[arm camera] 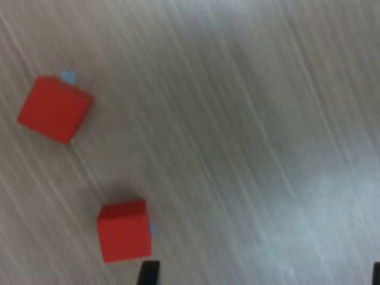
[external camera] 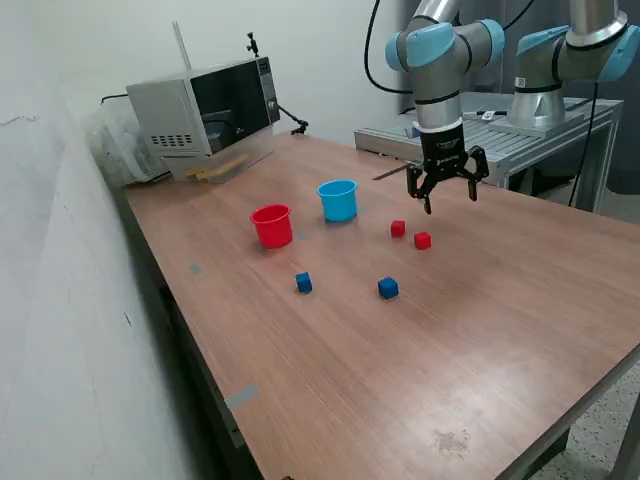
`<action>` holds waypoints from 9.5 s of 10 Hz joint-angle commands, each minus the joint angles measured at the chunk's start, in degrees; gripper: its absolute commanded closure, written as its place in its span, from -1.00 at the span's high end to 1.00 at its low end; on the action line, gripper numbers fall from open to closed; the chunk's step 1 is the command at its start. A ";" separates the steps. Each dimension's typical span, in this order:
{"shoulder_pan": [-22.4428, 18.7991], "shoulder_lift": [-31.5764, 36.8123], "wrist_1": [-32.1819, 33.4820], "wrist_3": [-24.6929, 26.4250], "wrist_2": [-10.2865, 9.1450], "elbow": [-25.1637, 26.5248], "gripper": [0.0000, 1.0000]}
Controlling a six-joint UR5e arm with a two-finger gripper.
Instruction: Place red objects in the red bin, and blue objects in the blue bin.
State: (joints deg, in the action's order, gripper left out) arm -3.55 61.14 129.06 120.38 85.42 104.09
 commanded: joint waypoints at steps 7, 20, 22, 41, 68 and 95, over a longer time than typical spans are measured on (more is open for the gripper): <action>1.78 -7.44 1.72 -1.20 -2.01 -5.83 1.00; 5.04 -9.20 3.21 -1.55 -1.32 -6.45 -1.00; 5.74 -6.32 3.04 -1.38 -0.26 -6.45 -1.00; 20.51 -14.65 2.78 40.46 7.13 -30.79 -1.00; -0.85 2.27 7.86 16.29 6.52 9.99 1.00; 9.26 -7.61 11.56 10.84 1.50 -1.09 1.00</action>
State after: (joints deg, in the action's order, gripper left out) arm 5.23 54.16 140.36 131.25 86.77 103.44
